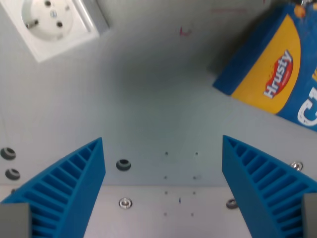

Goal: Move in gripper negative x

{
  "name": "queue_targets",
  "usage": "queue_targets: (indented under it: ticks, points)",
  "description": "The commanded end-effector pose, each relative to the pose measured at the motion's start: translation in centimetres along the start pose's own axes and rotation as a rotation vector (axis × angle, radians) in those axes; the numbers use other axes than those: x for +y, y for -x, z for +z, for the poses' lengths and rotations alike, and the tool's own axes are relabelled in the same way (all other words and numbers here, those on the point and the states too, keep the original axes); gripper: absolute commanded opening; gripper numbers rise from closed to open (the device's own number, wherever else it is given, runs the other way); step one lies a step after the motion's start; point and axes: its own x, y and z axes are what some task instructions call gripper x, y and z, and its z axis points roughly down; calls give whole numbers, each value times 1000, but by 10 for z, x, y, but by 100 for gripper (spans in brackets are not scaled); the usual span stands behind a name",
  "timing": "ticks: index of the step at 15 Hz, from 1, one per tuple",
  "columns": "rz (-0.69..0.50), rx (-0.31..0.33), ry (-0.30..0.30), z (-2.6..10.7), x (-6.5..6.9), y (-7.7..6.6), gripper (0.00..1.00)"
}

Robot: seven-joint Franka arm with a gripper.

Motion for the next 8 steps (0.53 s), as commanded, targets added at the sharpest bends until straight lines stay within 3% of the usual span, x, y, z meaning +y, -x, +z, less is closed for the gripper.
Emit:
queue_targets:
  ticks: [1, 8]
  points:
    - [0, 67, -2, -6, 0, 26, 100]
    - [0, 67, -2, -3, 0, 61, 100]
